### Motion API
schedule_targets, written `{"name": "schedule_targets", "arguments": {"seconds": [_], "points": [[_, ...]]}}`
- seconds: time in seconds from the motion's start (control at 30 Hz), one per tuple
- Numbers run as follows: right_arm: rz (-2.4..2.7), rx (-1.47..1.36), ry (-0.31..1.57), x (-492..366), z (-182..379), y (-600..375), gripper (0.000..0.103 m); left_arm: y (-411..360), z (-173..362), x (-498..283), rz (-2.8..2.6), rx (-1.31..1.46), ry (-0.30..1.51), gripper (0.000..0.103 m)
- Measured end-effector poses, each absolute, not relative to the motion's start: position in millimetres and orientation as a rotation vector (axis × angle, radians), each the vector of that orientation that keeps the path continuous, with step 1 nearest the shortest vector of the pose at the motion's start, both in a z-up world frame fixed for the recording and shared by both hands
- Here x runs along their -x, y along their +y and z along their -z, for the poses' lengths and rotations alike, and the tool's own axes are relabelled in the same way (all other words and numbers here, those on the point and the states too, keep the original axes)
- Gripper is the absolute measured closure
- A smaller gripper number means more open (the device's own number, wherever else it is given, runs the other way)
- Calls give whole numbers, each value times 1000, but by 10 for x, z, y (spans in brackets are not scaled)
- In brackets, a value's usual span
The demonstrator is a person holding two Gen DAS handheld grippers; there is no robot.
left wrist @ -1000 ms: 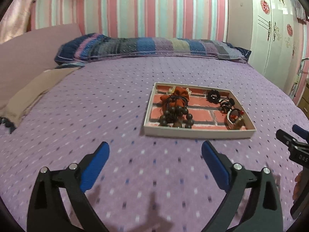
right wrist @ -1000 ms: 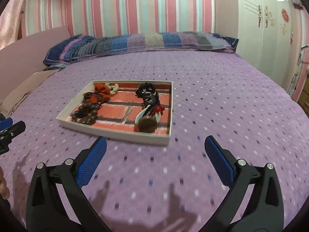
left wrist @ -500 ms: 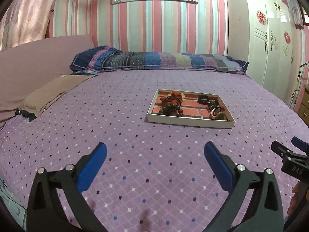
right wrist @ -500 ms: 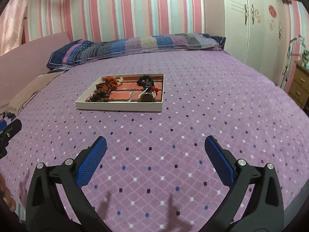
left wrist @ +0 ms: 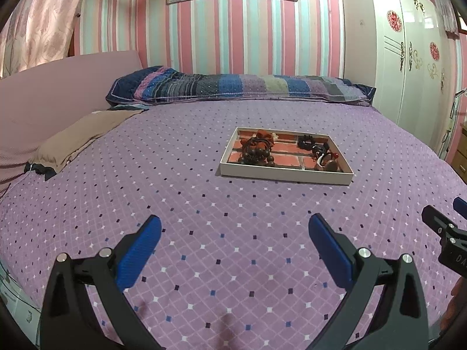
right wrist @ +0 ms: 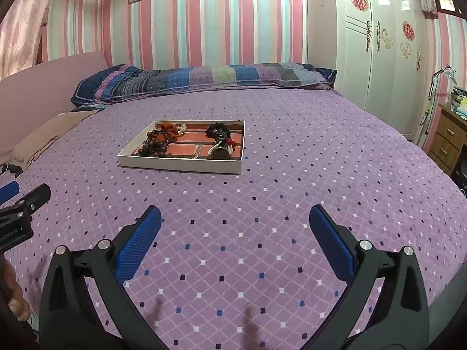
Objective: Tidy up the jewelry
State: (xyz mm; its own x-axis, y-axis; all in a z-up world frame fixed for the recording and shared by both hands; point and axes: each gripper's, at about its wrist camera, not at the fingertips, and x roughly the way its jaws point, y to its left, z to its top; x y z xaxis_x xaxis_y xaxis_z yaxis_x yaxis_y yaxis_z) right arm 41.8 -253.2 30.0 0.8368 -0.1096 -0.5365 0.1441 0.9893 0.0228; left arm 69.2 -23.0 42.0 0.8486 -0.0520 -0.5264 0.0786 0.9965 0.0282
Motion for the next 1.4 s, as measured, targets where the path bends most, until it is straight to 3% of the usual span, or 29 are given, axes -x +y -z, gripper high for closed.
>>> {"name": "schedule_targets", "arguments": {"seconds": [1.4], "points": [[171, -37, 521, -338, -371, -2466, 4, -347, -494, -598, 82, -77, 489, 5]]}}
